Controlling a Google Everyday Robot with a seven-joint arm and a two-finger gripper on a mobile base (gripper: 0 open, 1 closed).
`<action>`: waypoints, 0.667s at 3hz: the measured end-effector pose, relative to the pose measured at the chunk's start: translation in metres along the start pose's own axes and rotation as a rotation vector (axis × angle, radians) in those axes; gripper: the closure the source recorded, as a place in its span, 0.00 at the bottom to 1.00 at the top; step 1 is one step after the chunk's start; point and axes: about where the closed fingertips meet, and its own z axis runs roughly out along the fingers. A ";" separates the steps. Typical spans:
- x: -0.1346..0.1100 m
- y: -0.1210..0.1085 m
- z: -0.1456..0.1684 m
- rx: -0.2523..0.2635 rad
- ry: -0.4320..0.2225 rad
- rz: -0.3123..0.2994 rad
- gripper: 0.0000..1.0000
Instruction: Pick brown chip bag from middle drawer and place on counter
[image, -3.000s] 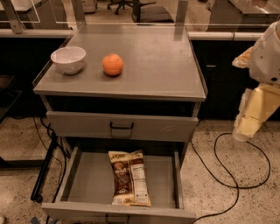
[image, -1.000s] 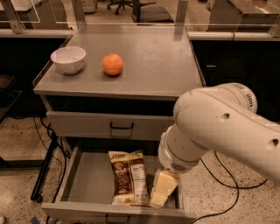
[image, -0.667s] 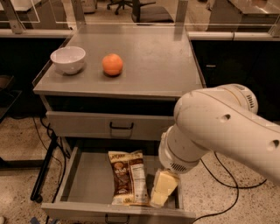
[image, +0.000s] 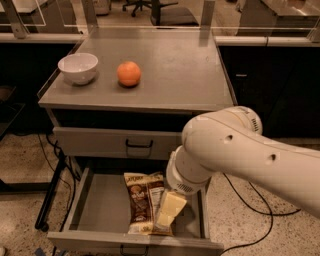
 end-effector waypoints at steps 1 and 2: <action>-0.021 -0.021 0.036 0.004 -0.043 -0.011 0.00; -0.043 -0.041 0.070 -0.028 -0.070 -0.011 0.00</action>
Offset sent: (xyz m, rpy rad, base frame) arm 0.0982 0.0849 -0.0774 0.1164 0.0481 0.0472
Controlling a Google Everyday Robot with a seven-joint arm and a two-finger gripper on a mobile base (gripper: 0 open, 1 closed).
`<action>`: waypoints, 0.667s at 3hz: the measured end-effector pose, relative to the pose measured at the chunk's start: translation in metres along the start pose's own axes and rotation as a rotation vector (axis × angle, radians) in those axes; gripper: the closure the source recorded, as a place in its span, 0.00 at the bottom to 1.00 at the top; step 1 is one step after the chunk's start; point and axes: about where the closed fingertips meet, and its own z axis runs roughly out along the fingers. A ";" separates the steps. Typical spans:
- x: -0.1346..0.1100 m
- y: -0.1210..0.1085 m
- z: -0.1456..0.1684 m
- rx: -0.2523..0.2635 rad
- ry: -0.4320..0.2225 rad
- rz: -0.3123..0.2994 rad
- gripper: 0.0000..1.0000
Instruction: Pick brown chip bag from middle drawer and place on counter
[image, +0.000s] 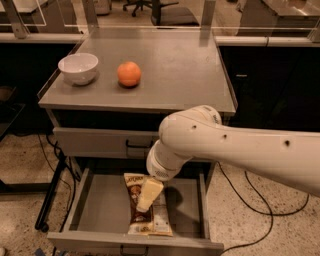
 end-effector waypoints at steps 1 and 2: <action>-0.003 -0.002 0.008 -0.009 -0.006 0.000 0.00; 0.000 0.003 0.025 0.028 0.028 -0.010 0.00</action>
Offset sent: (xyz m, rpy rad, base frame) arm 0.0008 0.0135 -0.0591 -0.1043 -0.0549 -0.0916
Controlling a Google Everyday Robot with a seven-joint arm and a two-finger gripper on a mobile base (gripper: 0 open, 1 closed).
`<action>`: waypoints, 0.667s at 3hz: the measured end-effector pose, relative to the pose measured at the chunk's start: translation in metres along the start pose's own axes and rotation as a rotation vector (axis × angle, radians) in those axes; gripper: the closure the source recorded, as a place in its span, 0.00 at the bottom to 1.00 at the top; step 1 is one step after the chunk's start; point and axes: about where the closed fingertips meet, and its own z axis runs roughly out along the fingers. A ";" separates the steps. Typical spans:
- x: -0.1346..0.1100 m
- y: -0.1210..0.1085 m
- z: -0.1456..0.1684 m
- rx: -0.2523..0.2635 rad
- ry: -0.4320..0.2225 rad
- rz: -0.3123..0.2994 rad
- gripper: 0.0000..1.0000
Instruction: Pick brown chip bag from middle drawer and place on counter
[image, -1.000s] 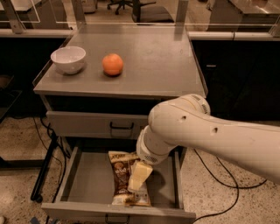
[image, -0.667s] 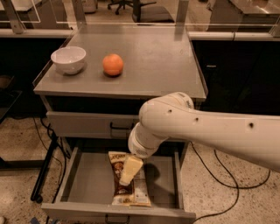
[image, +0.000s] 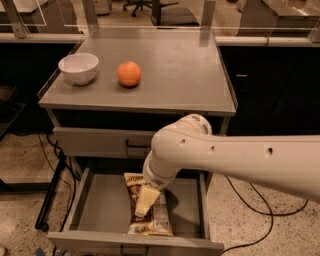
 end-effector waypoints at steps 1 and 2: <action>0.013 -0.006 0.032 0.035 0.038 0.025 0.00; 0.030 -0.012 0.056 0.042 0.075 0.037 0.00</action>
Offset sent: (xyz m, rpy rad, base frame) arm 0.0274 -0.0237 -0.0980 -0.1161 0.0014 -0.0831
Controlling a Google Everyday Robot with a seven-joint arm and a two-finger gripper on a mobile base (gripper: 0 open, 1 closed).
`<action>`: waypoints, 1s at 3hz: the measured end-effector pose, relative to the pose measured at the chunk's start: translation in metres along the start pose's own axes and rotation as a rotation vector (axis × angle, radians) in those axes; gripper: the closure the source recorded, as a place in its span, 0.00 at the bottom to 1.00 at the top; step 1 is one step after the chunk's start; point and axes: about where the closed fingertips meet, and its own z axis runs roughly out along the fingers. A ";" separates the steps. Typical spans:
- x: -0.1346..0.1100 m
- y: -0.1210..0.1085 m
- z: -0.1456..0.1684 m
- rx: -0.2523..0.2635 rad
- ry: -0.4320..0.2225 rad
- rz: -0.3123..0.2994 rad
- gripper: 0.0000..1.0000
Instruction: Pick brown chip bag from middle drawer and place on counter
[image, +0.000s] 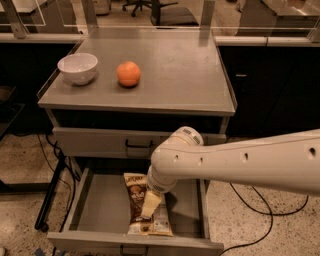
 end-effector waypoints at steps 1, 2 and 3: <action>0.003 -0.002 0.005 0.003 0.009 0.002 0.00; 0.008 -0.005 0.020 -0.022 -0.013 -0.006 0.00; 0.018 -0.016 0.047 -0.049 -0.017 -0.029 0.00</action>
Offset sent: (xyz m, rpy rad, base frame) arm 0.0077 -0.0056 -0.0330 0.0419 0.0373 0.0219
